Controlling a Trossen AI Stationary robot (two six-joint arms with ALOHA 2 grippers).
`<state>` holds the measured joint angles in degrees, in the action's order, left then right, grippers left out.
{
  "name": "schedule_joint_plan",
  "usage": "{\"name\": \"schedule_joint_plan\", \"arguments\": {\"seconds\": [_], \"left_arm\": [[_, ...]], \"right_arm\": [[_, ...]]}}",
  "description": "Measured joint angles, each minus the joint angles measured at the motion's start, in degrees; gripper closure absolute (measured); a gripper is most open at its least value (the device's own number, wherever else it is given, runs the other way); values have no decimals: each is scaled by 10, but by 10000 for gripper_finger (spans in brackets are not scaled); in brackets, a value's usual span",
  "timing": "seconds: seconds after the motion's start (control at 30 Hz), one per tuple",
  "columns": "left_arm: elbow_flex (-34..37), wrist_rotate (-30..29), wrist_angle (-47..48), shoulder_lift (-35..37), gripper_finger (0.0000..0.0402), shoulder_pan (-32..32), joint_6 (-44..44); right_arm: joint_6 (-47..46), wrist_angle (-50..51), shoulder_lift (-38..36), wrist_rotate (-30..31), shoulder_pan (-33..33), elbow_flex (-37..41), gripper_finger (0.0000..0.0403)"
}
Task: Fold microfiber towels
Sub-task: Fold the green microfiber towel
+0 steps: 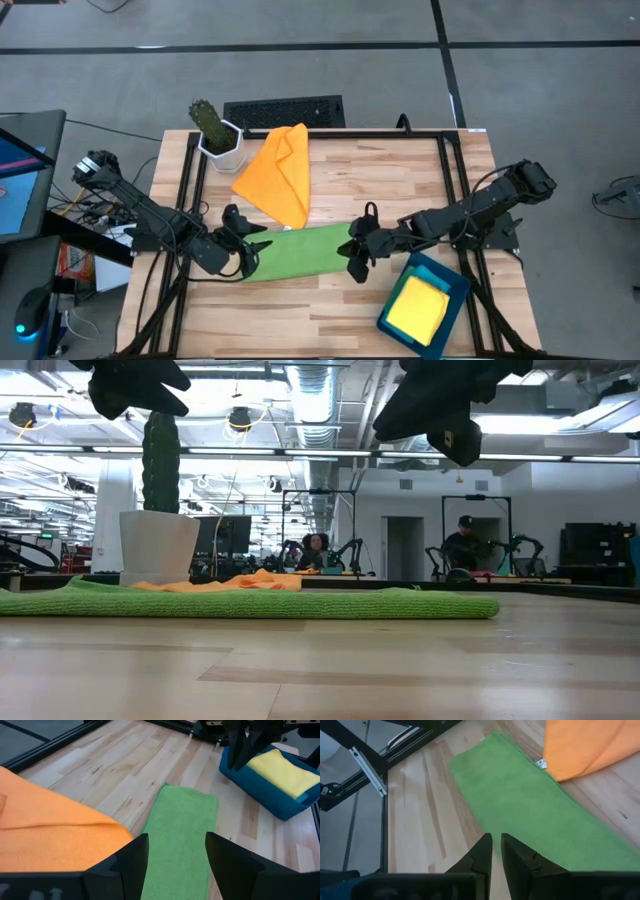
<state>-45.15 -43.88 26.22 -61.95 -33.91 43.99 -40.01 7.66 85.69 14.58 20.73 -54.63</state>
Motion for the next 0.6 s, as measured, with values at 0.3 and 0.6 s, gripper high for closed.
{"name": "schedule_joint_plan", "arguments": {"seconds": [0.3, 0.6], "left_arm": [[0, 15, 0, 0, 212, 0, 3], [51, 13, -42, 0, 212, -45, 95]], "right_arm": [[0, 0, 0, 4, -3, 0, 337], [10, 0, 27, 60, -9, 11, 337]]}}
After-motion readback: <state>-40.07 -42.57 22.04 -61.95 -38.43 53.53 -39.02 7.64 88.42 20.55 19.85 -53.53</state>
